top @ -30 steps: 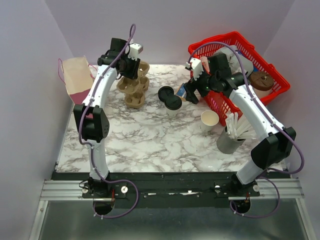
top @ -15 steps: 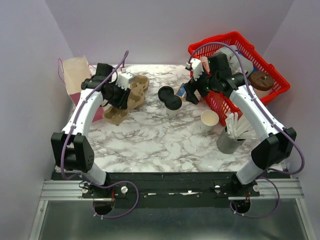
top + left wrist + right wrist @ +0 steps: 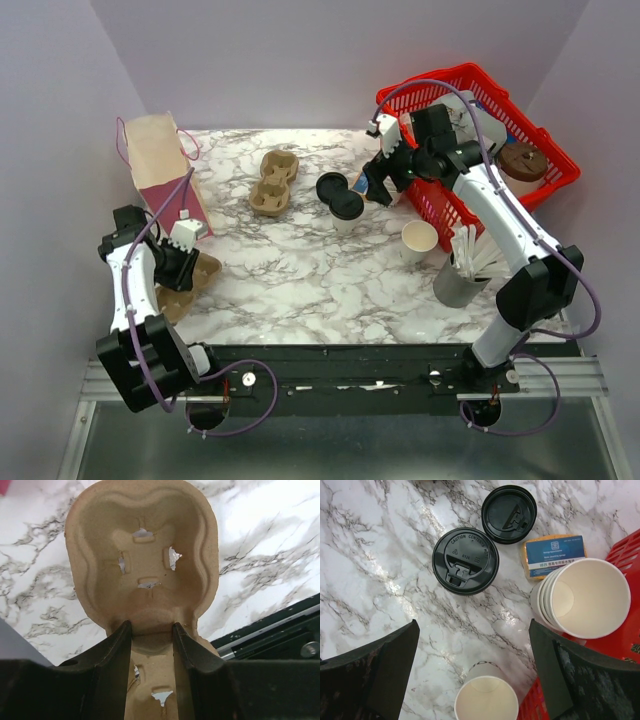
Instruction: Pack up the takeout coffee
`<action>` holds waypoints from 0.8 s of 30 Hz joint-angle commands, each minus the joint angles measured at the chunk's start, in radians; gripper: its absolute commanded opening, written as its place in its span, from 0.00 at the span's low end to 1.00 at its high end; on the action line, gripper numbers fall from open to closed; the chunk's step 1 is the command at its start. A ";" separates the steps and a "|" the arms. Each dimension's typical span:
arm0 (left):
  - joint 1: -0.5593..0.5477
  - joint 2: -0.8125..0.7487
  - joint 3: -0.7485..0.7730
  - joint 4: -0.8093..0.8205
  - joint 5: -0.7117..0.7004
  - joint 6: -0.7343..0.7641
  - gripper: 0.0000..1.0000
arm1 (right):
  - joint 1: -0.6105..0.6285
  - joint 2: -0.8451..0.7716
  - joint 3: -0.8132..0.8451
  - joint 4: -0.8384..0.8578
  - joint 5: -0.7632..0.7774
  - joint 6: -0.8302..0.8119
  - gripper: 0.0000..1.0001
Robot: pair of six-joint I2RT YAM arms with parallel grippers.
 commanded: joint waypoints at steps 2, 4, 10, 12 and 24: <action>0.048 -0.037 -0.125 0.095 0.015 0.123 0.11 | -0.003 0.043 0.067 -0.014 -0.043 0.021 1.00; 0.053 -0.037 -0.143 0.106 0.018 0.126 0.27 | -0.003 0.045 0.070 -0.014 -0.044 0.021 1.00; 0.052 -0.083 -0.092 0.019 0.091 0.141 0.72 | -0.003 0.040 0.055 -0.015 -0.046 0.023 1.00; 0.042 -0.106 -0.012 -0.018 0.127 0.144 0.81 | -0.003 0.039 0.050 -0.014 -0.046 0.026 1.00; -0.286 0.077 0.686 0.299 -0.185 -0.449 0.89 | -0.003 0.049 0.095 -0.009 -0.089 0.064 1.00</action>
